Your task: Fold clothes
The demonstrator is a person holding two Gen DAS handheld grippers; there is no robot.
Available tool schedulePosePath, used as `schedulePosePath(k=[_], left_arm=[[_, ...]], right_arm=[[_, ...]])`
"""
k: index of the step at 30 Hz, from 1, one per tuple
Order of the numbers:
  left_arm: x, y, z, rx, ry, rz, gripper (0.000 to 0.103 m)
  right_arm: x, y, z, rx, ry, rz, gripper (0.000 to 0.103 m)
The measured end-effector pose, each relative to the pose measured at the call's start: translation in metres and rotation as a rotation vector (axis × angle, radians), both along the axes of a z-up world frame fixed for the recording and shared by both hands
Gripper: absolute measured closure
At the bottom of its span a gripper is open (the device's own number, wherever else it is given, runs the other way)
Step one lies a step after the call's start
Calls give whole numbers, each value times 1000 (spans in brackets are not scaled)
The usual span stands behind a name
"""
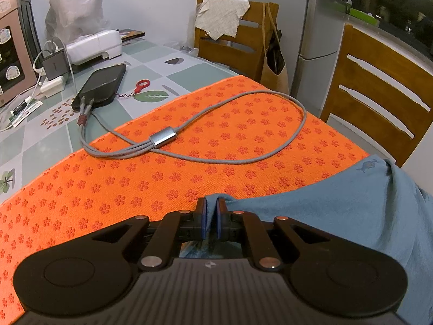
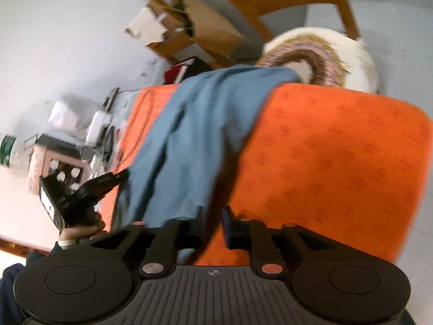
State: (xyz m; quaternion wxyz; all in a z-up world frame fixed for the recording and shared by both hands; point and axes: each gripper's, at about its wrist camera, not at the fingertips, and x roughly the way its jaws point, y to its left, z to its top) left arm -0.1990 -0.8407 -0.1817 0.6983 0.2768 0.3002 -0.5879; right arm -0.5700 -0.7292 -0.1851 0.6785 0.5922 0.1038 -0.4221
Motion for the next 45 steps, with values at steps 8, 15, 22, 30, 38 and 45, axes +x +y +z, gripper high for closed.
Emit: schedulePosePath(k=[8,15,22,30,38,45], left_arm=[[0,1,0,0,1,3,94],[-1,1,0,0,-7,4,92],[2,1,0,-1,1,10,88],[2,1,0,0,-3,-1,88],[0,1,-1,-3,-13,-8,88],[5,1,3,8,-1,-54,85]], right_arm=[[29,-20,-2,-51,68,38,61],[28,-19,1,-89,60,41,101],[2,9,36,-151,91,14,101],[-21,14,10,-52,135,-27,101],[-17,20,14,-39,81,13,91],[12,32,1,38,-93,61,71]])
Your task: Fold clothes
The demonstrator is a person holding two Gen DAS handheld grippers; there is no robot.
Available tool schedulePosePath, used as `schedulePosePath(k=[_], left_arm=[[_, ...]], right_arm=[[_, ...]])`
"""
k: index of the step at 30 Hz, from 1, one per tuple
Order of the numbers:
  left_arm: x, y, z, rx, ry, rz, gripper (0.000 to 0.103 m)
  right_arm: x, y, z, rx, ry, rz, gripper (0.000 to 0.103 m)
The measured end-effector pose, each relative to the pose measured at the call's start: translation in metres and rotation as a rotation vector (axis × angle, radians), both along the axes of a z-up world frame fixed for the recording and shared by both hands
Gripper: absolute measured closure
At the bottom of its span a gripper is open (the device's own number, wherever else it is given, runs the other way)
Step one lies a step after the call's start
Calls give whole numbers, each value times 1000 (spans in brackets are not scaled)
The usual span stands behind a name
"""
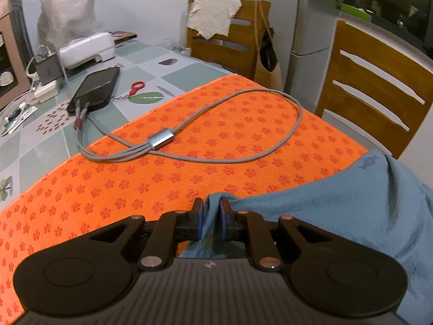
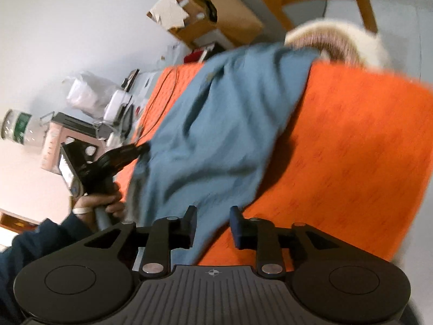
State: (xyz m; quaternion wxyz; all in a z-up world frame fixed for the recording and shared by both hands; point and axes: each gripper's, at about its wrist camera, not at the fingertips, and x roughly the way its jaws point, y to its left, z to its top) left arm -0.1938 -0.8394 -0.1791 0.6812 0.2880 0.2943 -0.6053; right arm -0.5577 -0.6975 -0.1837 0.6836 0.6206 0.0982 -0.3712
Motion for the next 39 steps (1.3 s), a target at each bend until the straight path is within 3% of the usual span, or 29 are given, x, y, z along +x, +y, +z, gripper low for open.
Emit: schedulePosePath(k=[3,9,16,17,18,19,26,29,33,39], left_arm=[[2,8,10,-23,9,-24,84],[10,36,31,-89,50,-59,84],[9,46,8,10,80,-158,84],[9,46,5,20,76,-165,84],[9,47,4,19,74,-167,84],[9,47,2,18,72,-168,84],[11,48,-1,7,63,-180,83],[13,46,-2,-9,69,-164,83],[12,45,0,-3,69,-158,83],[14,73,33,-79,84,-144,80]], right_arm=[[13,3,-10,41,-45,-15,70],[33,9,-21,66,-31,-95,70],[51,17,-17,37,14,-146,71],[52,16,-17,34,18,-152,74],[52,15,-18,36,23,-159,96],[52,14,-19,39,29,-166,100],[29,38,11,-20,60,-203,101],[19,48,9,1,124,-232,101],[5,48,-4,44,118,-244,100],[6,43,11,-31,141,-178,96]])
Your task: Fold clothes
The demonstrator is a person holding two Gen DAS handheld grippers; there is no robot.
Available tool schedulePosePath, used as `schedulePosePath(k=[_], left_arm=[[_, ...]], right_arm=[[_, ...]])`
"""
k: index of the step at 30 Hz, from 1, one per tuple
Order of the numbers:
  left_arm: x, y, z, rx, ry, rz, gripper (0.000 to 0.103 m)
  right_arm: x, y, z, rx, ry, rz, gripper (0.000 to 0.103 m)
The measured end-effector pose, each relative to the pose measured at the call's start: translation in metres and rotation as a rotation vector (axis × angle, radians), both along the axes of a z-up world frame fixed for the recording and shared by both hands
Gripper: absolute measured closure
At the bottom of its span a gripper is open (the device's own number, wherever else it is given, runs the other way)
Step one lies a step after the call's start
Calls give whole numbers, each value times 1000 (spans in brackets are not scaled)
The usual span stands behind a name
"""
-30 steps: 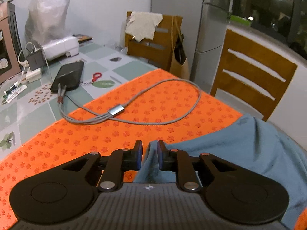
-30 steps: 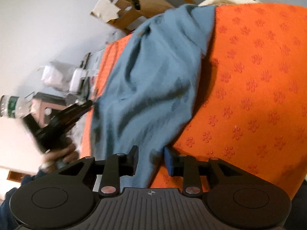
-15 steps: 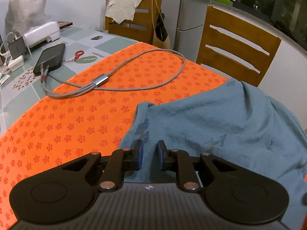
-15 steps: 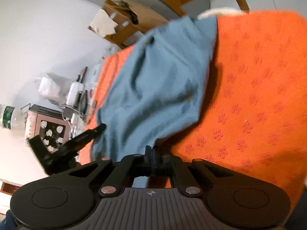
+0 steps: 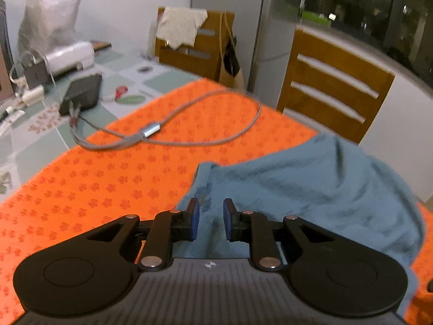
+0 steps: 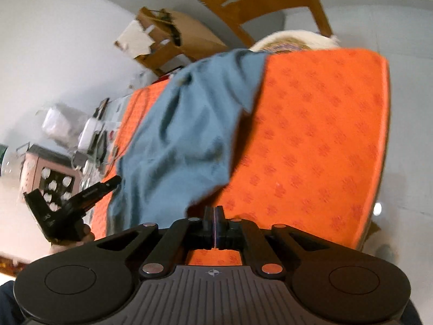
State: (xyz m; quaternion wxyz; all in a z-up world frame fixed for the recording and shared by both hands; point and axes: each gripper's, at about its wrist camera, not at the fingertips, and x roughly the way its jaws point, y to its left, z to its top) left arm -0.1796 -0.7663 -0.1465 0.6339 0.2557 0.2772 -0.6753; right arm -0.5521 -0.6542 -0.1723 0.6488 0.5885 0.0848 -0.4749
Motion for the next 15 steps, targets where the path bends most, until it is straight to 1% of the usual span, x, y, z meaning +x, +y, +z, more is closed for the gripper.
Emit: schedulePosePath(k=[3,4,5,7,8,9,12,14,15], left_arm=[[5,30,22,-38,3,10,75],[7,43,29,-48,3,17,75],[10,56,35,-58,6,27,75],[18,86,47,-74,11,58,73],[21,102,51,-81,6,78,72],[24,119,56,-89,1,99,71],[35,171,63,-102,-11,183,69],[45,207,66,-98,-12,258,69],[50,226,67,-96,-10,304,69]], right_arm=[[10,-2,13,-46,33,69,95],[14,-3,18,-62,43,96,94],[19,-4,22,-76,51,125,92],[28,-4,31,-108,70,186,82],[33,-3,36,-128,82,220,80],[38,-2,41,-147,93,255,78],[57,1,55,-199,117,367,77],[71,4,63,-230,122,442,72],[78,5,67,-245,122,479,65]])
